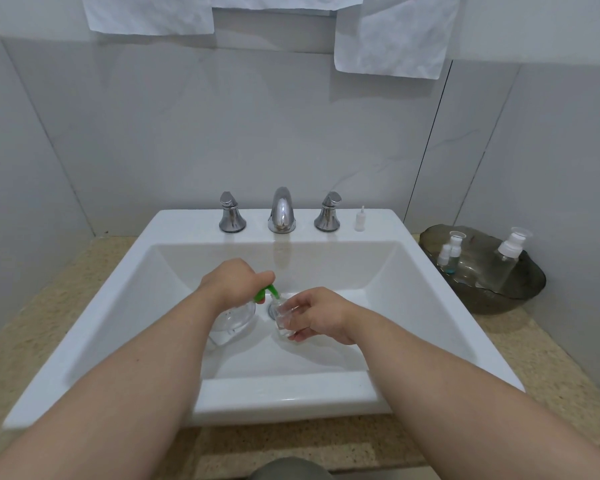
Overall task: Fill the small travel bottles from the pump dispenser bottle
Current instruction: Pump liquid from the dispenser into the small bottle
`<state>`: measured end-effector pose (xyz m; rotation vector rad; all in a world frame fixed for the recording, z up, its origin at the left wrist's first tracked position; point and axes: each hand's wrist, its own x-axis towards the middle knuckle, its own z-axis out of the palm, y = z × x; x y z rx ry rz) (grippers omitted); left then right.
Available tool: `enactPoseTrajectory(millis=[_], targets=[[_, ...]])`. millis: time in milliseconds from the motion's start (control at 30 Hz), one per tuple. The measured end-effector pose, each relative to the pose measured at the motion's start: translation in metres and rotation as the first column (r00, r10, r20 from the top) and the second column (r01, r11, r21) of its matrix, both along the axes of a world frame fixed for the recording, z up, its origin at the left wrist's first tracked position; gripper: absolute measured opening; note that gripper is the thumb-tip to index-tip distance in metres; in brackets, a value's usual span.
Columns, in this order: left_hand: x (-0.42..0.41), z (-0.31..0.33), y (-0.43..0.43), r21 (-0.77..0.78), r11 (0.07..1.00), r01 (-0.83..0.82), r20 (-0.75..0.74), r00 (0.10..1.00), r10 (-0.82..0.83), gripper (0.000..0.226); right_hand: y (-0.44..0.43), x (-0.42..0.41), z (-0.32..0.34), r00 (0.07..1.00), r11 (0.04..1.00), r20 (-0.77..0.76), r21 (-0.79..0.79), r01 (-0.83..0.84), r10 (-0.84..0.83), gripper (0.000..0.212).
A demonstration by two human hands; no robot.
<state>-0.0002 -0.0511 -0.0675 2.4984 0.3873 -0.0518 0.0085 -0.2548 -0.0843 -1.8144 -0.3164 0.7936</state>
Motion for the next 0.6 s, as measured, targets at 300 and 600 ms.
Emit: enactPoseTrajectory(millis=[300,600], targets=[[0.0002,-0.0006,-0.0002,0.016,1.0,0.021,-0.001,1.0,-0.021,0.046,0.0008,0.0011,-0.0021,1.0,1.0,0.001,-0.009,0.001,-0.001,0.03],[0.0003,-0.0063,0.0012,0.061,0.998,-0.006,0.027,1.0,0.004,0.074,0.0003,0.0044,-0.003,1.0,0.999,-0.008,-0.026,0.027,-0.027,0.043]])
